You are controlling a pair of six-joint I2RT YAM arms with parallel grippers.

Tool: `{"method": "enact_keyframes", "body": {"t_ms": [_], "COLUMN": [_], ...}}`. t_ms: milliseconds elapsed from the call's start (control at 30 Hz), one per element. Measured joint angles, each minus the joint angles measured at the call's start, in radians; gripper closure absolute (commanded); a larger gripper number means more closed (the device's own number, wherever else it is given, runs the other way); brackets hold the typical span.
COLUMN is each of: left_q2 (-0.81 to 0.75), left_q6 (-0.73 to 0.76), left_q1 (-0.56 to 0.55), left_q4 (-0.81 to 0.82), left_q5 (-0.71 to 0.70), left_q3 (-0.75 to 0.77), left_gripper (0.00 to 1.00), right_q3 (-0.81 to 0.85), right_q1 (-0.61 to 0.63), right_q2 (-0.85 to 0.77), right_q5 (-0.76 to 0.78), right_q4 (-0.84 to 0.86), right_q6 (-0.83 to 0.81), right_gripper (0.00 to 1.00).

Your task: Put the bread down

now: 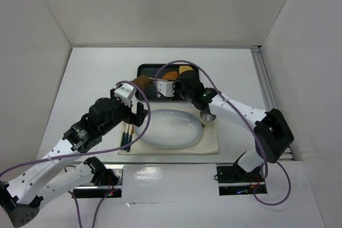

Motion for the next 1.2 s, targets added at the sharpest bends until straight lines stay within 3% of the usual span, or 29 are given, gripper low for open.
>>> {"method": "enact_keyframes", "body": {"t_ms": [200, 533, 833, 1200], "left_q2": [-0.001, -0.020, -0.025, -0.026], "left_q6": [0.000, 0.000, 0.000, 0.000], "left_q1": [0.000, 0.000, 0.000, 0.000], "left_q4": [0.000, 0.014, 0.020, 0.021], "left_q5": [-0.008, -0.032, -0.060, -0.071], "left_q3": [0.000, -0.002, -0.002, -0.003], "left_gripper": [0.00, 0.00, 0.00, 0.00], "right_q3": [0.000, 0.003, -0.043, -0.148], "right_q1": [-0.012, -0.119, -0.149, -0.191], "right_q2": [-0.120, -0.348, -0.509, -0.579], "right_q5": [-0.080, -0.313, -0.402, -0.425], "right_q4": [-0.107, -0.460, -0.699, -0.826], "right_q6": [0.070, 0.095, -0.044, -0.158], "right_gripper": [0.86, 0.86, 0.89, 0.88]}}
